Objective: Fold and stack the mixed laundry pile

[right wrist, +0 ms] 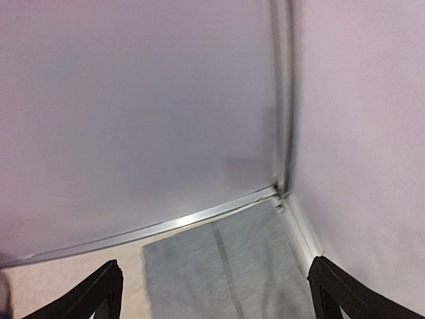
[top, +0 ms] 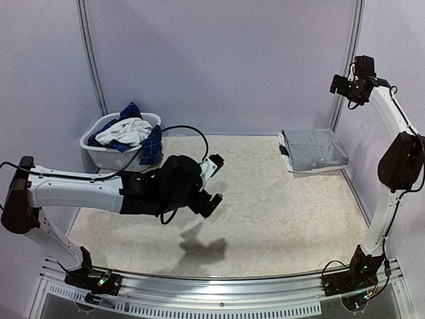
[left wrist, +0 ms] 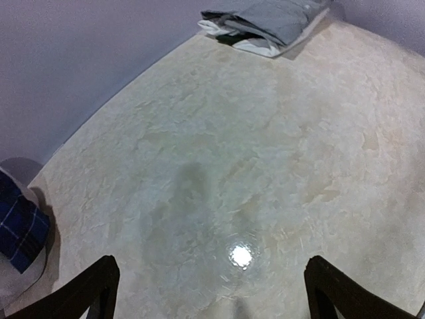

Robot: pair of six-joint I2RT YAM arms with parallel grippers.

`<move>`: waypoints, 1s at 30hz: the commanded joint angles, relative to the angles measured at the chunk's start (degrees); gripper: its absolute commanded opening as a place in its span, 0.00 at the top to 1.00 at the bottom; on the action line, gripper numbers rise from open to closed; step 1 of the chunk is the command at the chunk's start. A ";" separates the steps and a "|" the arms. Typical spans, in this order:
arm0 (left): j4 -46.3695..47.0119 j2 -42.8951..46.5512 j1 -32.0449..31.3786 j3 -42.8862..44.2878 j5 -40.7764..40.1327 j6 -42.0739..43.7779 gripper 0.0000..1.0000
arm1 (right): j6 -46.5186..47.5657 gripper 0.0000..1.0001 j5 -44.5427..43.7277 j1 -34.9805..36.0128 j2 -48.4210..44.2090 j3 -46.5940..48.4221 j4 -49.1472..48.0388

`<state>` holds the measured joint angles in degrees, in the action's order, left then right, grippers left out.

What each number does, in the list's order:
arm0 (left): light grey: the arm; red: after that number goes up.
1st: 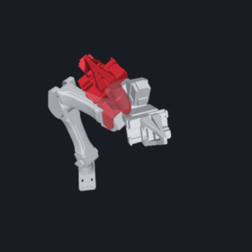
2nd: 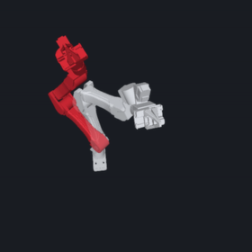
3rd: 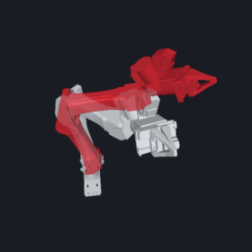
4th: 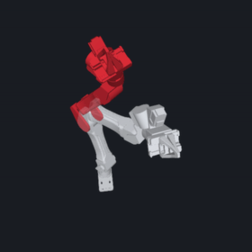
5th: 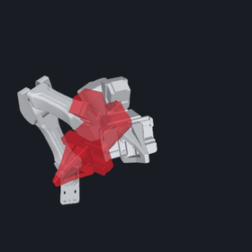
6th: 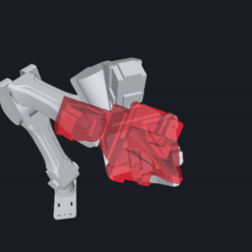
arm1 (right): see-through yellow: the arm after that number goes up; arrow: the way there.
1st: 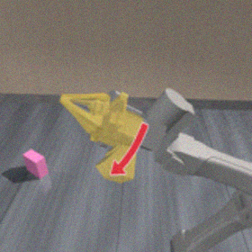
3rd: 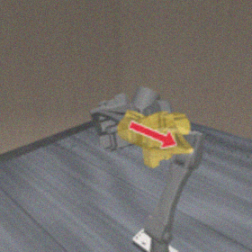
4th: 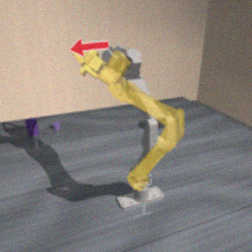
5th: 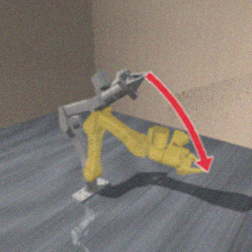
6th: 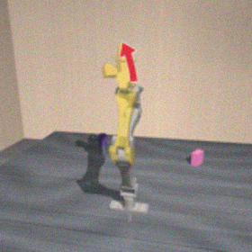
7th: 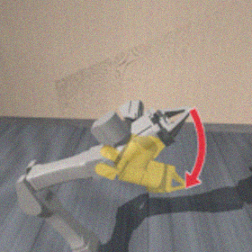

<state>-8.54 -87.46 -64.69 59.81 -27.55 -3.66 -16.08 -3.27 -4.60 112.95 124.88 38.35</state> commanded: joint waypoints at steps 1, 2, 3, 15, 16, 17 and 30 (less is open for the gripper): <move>-3.83 4.52 0.70 -2.43 -7.75 -3.77 0.00 | -2.90 0.01 7.21 3.11 -6.82 -9.50 -3.02; -4.34 5.61 0.78 -3.08 -8.84 -4.22 0.00 | -3.28 0.01 8.36 3.96 -8.37 -11.89 -4.01; -4.60 6.94 0.85 -3.69 -9.76 -4.60 0.00 | -3.82 0.01 9.33 4.16 -10.47 -14.28 -5.12; -14.49 22.48 1.82 -8.75 -17.48 -11.76 0.00 | -11.12 0.01 20.64 14.55 -31.92 -48.20 -22.26; -15.74 23.36 1.84 -8.80 -17.73 -12.97 0.01 | -11.25 0.01 21.64 14.95 -32.97 -50.56 -23.25; -17.21 24.01 1.84 -8.76 -17.77 -13.81 0.00 | -11.60 0.01 22.60 15.33 -34.44 -53.28 -24.41; -31.39 37.88 1.51 -11.84 -25.72 -15.52 0.00 | -16.82 0.01 28.60 18.51 -52.36 -84.10 -37.08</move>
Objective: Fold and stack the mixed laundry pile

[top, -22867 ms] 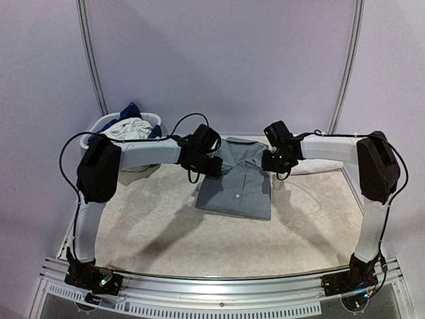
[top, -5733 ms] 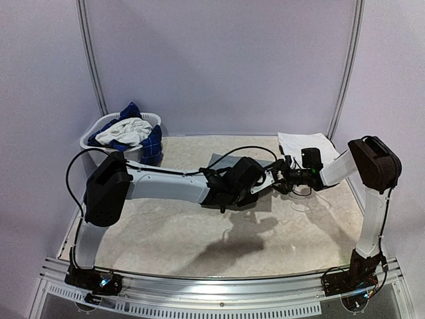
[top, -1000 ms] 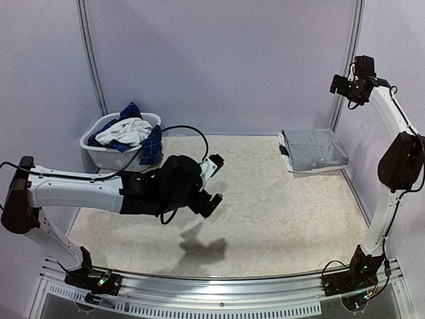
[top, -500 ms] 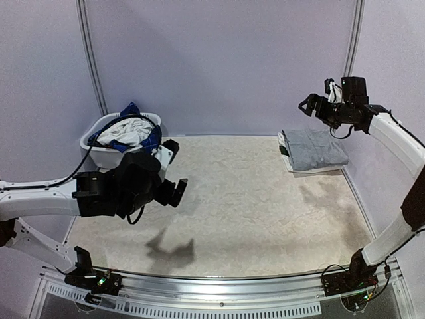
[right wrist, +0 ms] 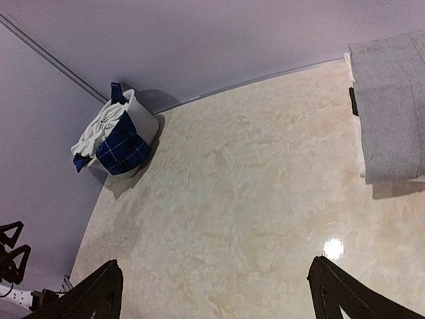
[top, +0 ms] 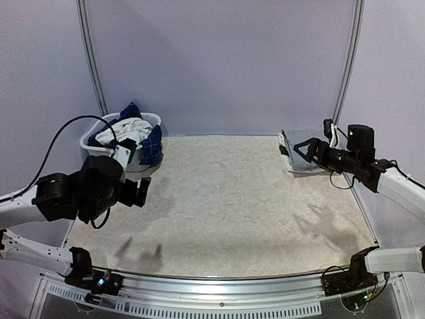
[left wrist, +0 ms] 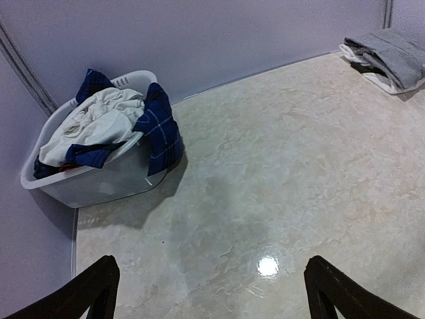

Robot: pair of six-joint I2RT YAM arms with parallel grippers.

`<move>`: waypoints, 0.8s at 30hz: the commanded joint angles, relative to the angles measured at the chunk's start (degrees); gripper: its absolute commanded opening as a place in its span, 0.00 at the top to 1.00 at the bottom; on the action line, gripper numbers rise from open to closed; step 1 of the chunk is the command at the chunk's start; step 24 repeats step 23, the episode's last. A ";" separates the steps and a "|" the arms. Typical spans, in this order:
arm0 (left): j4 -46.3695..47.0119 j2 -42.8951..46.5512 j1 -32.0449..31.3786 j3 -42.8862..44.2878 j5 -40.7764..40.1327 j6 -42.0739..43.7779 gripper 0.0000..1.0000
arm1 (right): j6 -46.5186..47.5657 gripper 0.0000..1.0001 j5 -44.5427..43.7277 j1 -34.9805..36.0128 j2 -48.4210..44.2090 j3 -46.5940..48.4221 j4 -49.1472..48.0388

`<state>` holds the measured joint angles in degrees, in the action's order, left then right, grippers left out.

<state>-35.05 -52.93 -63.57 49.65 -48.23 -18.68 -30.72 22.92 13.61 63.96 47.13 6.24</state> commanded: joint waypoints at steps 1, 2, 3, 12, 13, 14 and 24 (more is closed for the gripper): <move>-3.94 4.17 0.38 -2.35 -5.34 -0.36 0.00 | -2.17 0.01 2.61 0.36 -4.52 -7.83 -5.36; -2.16 4.71 0.38 -3.37 -5.36 0.34 0.00 | -1.67 0.01 3.04 0.37 -6.12 -9.38 -5.67; -0.74 5.07 0.38 -4.29 -5.60 0.80 0.00 | -1.37 0.01 3.24 0.35 -7.18 -10.85 -7.03; 5.10 3.84 0.55 -7.47 -9.05 3.90 0.00 | -1.72 0.01 2.25 0.37 -15.42 -18.76 -12.88; 5.56 3.92 0.55 -7.79 -9.27 4.06 0.00 | -1.83 0.01 2.53 0.37 -15.24 -19.20 -13.55; 6.07 4.01 0.55 -8.15 -9.33 4.39 0.00 | -1.95 0.01 2.97 0.32 -14.92 -19.53 -14.33; 6.99 4.28 0.64 -9.55 -9.91 4.86 0.00 | -1.22 0.01 1.33 0.37 -13.06 -21.15 -18.00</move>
